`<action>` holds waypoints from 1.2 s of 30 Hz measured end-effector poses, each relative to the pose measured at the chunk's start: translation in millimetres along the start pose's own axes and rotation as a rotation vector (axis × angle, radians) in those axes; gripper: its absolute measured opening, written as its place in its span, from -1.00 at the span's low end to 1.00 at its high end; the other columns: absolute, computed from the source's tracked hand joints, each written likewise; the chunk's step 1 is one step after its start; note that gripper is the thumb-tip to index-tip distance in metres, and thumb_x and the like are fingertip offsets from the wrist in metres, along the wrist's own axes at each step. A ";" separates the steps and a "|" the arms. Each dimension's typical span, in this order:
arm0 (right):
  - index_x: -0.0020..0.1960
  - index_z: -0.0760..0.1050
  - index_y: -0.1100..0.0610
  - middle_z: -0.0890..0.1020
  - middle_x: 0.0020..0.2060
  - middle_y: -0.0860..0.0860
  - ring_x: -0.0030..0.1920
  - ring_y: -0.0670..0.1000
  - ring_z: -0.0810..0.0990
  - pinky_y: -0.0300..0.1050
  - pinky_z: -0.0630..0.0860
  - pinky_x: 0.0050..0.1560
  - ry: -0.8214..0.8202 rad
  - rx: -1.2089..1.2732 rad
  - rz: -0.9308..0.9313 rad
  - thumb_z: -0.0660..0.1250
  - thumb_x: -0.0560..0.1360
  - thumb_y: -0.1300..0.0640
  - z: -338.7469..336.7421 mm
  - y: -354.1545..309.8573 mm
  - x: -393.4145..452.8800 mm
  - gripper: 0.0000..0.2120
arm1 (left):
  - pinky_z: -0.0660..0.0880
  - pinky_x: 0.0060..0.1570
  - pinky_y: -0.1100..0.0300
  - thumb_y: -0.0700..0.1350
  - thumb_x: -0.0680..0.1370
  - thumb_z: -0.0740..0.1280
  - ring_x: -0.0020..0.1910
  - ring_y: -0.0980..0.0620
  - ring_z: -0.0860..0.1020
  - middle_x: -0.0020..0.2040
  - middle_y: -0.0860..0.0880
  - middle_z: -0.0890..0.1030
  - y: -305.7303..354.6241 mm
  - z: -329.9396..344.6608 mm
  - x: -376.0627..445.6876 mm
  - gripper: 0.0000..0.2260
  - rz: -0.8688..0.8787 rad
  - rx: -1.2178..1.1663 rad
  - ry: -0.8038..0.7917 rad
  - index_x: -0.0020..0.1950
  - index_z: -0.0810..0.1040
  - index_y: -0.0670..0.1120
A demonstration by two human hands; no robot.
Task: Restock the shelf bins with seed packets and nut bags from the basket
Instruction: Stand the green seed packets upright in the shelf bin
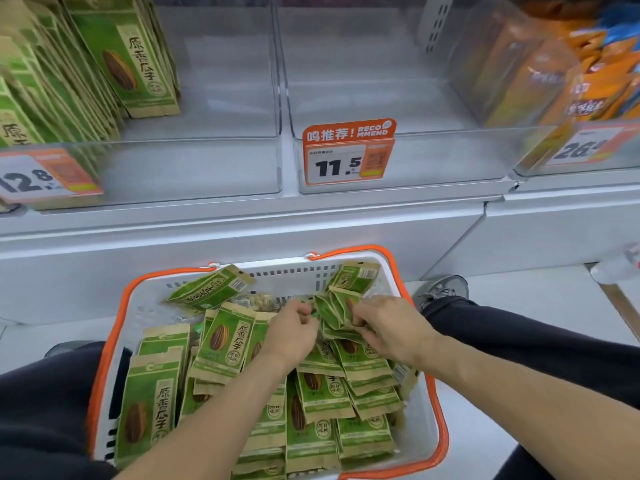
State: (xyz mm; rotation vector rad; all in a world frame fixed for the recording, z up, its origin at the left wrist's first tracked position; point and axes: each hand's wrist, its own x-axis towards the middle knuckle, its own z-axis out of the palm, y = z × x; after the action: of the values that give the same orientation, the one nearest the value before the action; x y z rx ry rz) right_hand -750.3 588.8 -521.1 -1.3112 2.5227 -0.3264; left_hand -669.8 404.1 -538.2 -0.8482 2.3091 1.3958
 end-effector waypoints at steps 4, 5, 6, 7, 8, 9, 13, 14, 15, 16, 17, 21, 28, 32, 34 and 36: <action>-0.20 0.41 0.05 0.53 -0.28 -0.08 -0.29 -0.05 0.44 -0.18 0.39 -0.27 0.026 0.127 -0.122 0.36 0.43 0.18 -10.4 -14.5 -16.1 -0.86 | 0.56 -0.09 0.10 -0.04 0.62 0.26 -0.21 -0.01 0.62 -0.15 -0.04 0.64 2.1 6.8 13.0 -0.82 -0.118 -0.111 0.046 0.08 0.53 -0.12; -0.19 0.43 0.05 0.55 -0.26 -0.08 -0.26 -0.05 0.46 -0.18 0.42 -0.24 0.009 0.155 -0.121 0.36 0.43 0.17 -11.3 -14.6 -20.6 -0.89 | 0.54 -0.11 0.11 -0.01 0.61 0.28 -0.22 -0.02 0.62 -0.18 -0.07 0.65 0.4 8.4 16.5 -0.76 -0.148 -0.155 0.064 0.08 0.55 -0.17; -0.16 0.47 0.05 0.56 -0.21 -0.08 -0.20 -0.04 0.50 -0.17 0.46 -0.18 -0.017 0.178 -0.106 0.35 0.43 0.16 -10.7 -12.8 -24.4 -0.94 | 0.52 -0.10 0.13 0.03 0.59 0.31 -0.18 -0.04 0.62 -0.14 -0.09 0.66 -0.3 9.3 18.5 -0.72 -0.186 -0.192 0.084 0.10 0.53 -0.19; -0.13 0.50 0.05 0.57 -0.16 -0.08 -0.13 -0.04 0.52 -0.16 0.48 -0.10 -0.054 0.206 -0.075 0.35 0.43 0.16 -9.2 -10.5 -27.5 -0.96 | 0.50 -0.06 0.15 0.05 0.57 0.34 -0.11 -0.04 0.61 -0.08 -0.08 0.64 -1.9 10.1 20.7 -0.69 -0.215 -0.224 0.108 0.13 0.49 -0.18; -0.10 0.53 0.05 0.57 -0.10 -0.08 -0.05 -0.05 0.51 -0.17 0.47 -0.02 -0.091 0.246 -0.036 0.37 0.43 0.15 -6.0 -7.6 -30.2 -0.94 | 0.47 -0.01 0.15 0.04 0.56 0.37 -0.07 -0.04 0.58 -0.04 -0.06 0.60 -2.2 9.8 20.8 -0.68 -0.240 -0.249 0.127 0.15 0.45 -0.15; -0.07 0.55 0.05 0.54 -0.04 -0.09 0.02 -0.07 0.48 -0.20 0.43 0.06 -0.123 0.288 0.006 0.40 0.43 0.13 -2.4 -5.2 -32.5 -0.91 | 0.48 0.02 0.14 0.00 0.55 0.41 -0.07 -0.02 0.57 -0.03 -0.05 0.58 -2.6 9.8 21.0 -0.69 -0.254 -0.282 0.138 0.15 0.42 -0.13; 0.02 0.62 -0.02 0.50 0.08 -0.13 0.16 -0.17 0.38 -0.38 0.30 0.17 -0.217 0.436 0.137 0.44 0.43 -0.24 1.2 -8.4 -31.7 -0.67 | 0.60 0.06 -0.09 -0.15 0.47 0.50 -0.07 -0.10 0.65 0.05 -0.14 0.61 -2.8 6.7 21.1 -0.61 -0.268 -0.416 0.120 0.20 0.41 -0.11; 0.03 0.63 -0.01 0.56 0.03 -0.11 0.12 -0.16 0.44 -0.37 0.34 0.13 -0.203 0.470 0.173 0.42 0.45 -0.25 -0.6 -10.5 -28.2 -0.66 | 0.61 0.02 -0.08 -0.18 0.47 0.50 -0.07 -0.10 0.66 0.06 -0.14 0.62 -1.3 4.8 19.3 -0.60 -0.269 -0.442 0.118 0.22 0.40 -0.11; 0.05 0.63 0.03 0.62 -0.04 -0.09 0.04 -0.14 0.52 -0.35 0.39 0.05 -0.172 0.505 0.233 0.42 0.48 -0.21 -1.2 -12.2 -24.0 -0.67 | 0.63 -0.04 -0.03 -0.21 0.47 0.49 -0.07 -0.08 0.66 0.06 -0.13 0.62 -2.4 3.5 19.0 -0.59 -0.260 -0.471 0.107 0.24 0.41 -0.12; 0.11 0.60 0.06 0.65 -0.10 -0.08 -0.05 -0.13 0.57 -0.33 0.43 -0.04 -0.125 0.536 0.312 0.43 0.50 -0.16 -1.6 -13.8 -19.9 -0.67 | 0.62 -0.12 0.06 -0.24 0.48 0.48 -0.08 -0.04 0.66 0.05 -0.11 0.64 -3.3 1.9 18.5 -0.62 -0.244 -0.495 0.094 0.24 0.45 -0.12; 0.17 0.56 0.08 0.65 -0.14 -0.09 -0.12 -0.13 0.59 -0.31 0.45 -0.10 -0.072 0.550 0.406 0.45 0.49 -0.11 -1.4 -14.6 -16.0 -0.64 | 0.58 -0.20 0.16 -0.26 0.49 0.46 -0.10 0.01 0.66 0.03 -0.09 0.65 -2.1 -0.1 16.4 -0.69 -0.216 -0.497 0.074 0.20 0.50 -0.11; 0.37 0.32 0.06 0.47 0.12 -0.05 0.09 -0.04 0.54 -0.12 0.53 0.16 0.017 0.637 0.697 0.64 0.28 -0.09 8.0 -14.6 -7.7 -0.20 | 0.45 -0.21 0.27 -0.24 0.50 0.46 -0.03 0.09 0.61 0.01 -0.01 0.66 4.7 -7.4 5.5 -0.79 -0.122 -0.444 -0.004 0.09 0.57 -0.06; 0.53 0.17 0.10 0.40 0.34 0.02 0.38 0.04 0.40 -0.09 0.35 0.41 -0.075 0.710 0.689 0.71 0.15 -0.05 4.1 -38.1 3.2 0.11 | 0.59 -0.02 -0.14 -0.16 0.66 0.24 -0.03 -0.18 0.69 0.06 -0.12 0.70 -1.8 -13.3 -11.3 -0.81 -0.226 -0.597 -0.124 0.26 0.40 0.01; 0.53 0.23 0.05 0.30 0.26 -0.05 0.21 -0.01 0.46 -0.13 0.41 0.37 -0.044 0.626 0.518 0.72 0.13 -0.01 -9.1 -56.4 9.1 0.10 | 0.59 0.04 -0.17 0.20 0.52 0.38 0.08 -0.14 0.66 0.20 -0.11 0.64 3.6 -28.3 -23.3 -0.48 -0.230 -0.709 -0.163 0.39 0.33 0.03; 0.54 0.24 0.03 0.27 0.28 -0.09 0.21 -0.03 0.44 -0.14 0.42 0.36 -0.029 0.606 0.405 0.70 0.18 0.03 -21.6 -66.0 13.7 0.05 | 0.51 0.20 -0.21 0.21 0.38 0.53 0.19 -0.09 0.61 0.24 -0.08 0.62 7.1 -39.2 -28.2 -0.31 -0.158 -0.669 -0.144 0.41 0.37 0.04; 0.55 0.20 0.00 0.27 0.30 -0.11 0.24 -0.05 0.41 -0.19 0.42 0.30 0.006 0.568 0.296 0.67 0.24 0.06 -37.6 -75.8 19.3 0.01 | 0.56 0.09 -0.07 -0.02 0.44 0.51 0.08 -0.05 0.66 0.08 -0.07 0.70 14.4 -54.3 -33.6 -0.51 -0.074 -0.637 -0.079 0.31 0.45 -0.07</action>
State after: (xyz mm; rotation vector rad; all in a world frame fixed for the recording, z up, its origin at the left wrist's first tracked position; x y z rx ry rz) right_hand -716.3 532.9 -464.1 -0.7114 2.3233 -0.8938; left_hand -650.7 372.4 -484.2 -1.0024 1.7554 2.1243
